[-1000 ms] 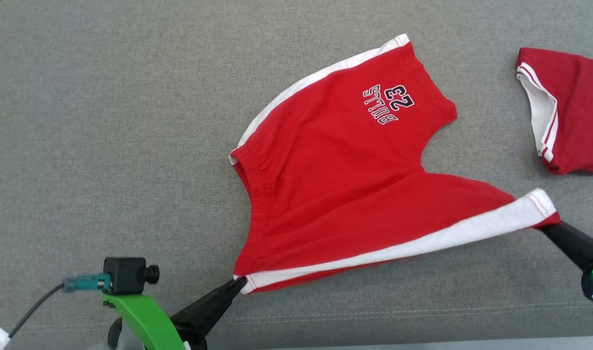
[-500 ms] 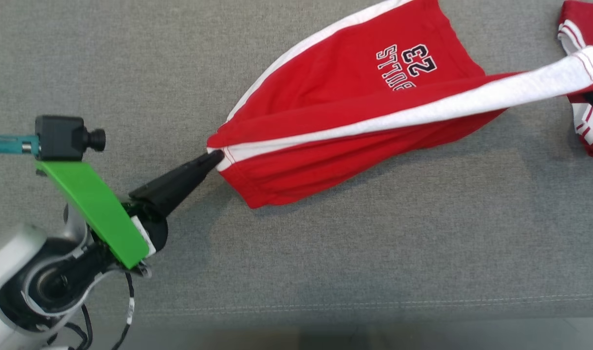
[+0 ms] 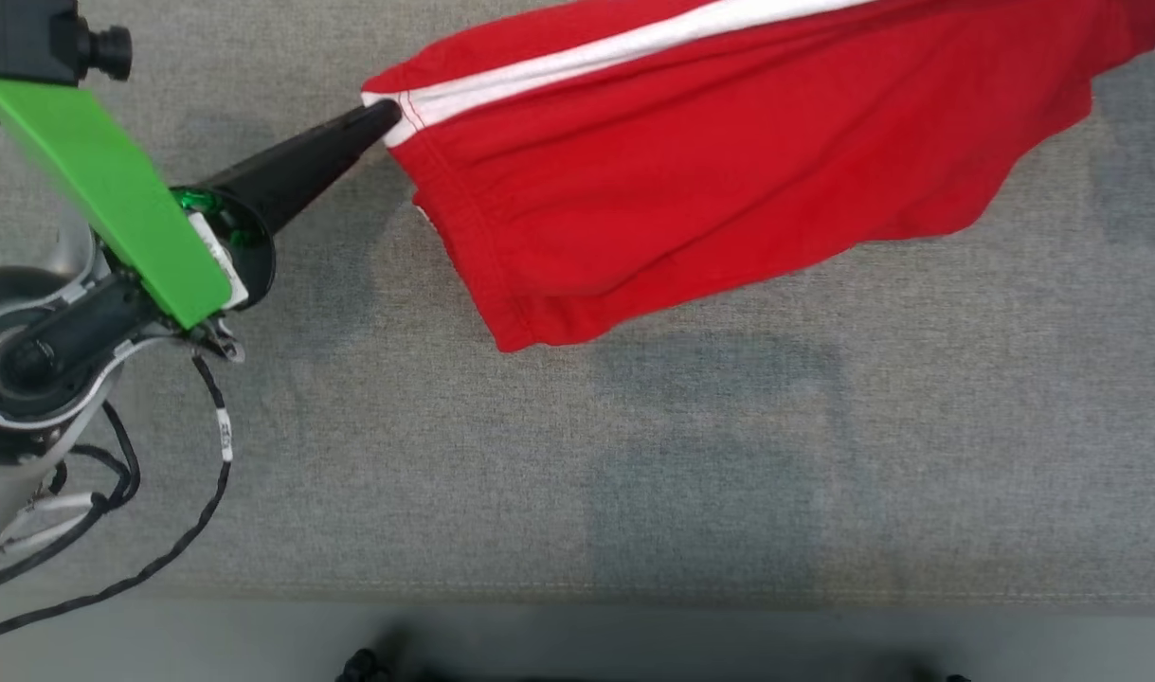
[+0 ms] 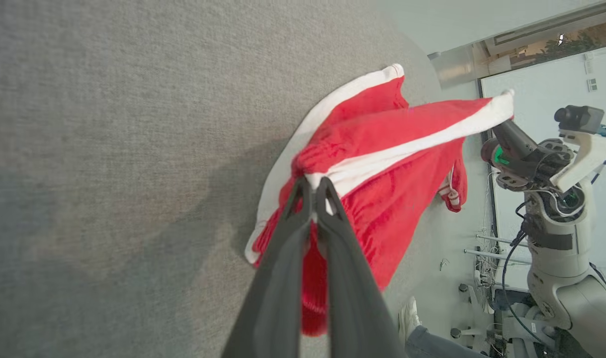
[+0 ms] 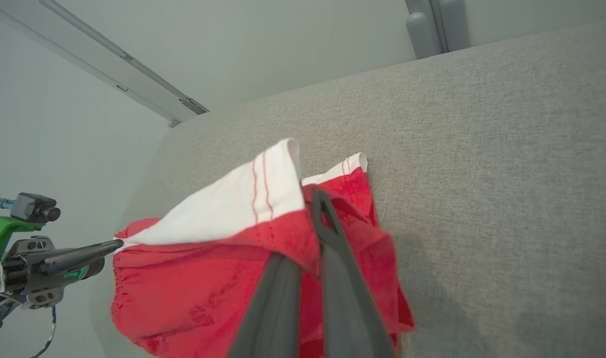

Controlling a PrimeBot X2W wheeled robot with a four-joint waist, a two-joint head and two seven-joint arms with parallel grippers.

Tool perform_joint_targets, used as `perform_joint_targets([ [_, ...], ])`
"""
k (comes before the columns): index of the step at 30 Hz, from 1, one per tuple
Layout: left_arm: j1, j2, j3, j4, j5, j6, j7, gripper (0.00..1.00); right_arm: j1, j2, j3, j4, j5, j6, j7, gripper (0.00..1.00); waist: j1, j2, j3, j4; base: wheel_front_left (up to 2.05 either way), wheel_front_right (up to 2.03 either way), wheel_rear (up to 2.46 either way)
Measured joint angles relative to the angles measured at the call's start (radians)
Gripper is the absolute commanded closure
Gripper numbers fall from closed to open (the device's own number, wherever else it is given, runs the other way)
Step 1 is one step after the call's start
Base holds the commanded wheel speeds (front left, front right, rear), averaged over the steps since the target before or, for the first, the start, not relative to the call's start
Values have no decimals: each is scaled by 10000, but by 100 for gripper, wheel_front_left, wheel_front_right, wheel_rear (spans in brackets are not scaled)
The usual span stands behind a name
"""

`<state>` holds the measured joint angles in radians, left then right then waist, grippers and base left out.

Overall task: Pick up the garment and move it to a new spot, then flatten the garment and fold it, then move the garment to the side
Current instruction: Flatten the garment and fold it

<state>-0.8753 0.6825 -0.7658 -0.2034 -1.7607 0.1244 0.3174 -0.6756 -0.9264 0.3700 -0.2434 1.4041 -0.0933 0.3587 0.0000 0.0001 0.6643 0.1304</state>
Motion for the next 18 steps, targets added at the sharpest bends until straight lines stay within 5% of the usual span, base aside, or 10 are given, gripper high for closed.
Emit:
perform_joint_targets([
  [18,-1778,-1043,-282,1753,234,0,353,96,-2900,1582,1407,1758,-1509,-42,734,100,0,0,1844,437,0,0,0],
])
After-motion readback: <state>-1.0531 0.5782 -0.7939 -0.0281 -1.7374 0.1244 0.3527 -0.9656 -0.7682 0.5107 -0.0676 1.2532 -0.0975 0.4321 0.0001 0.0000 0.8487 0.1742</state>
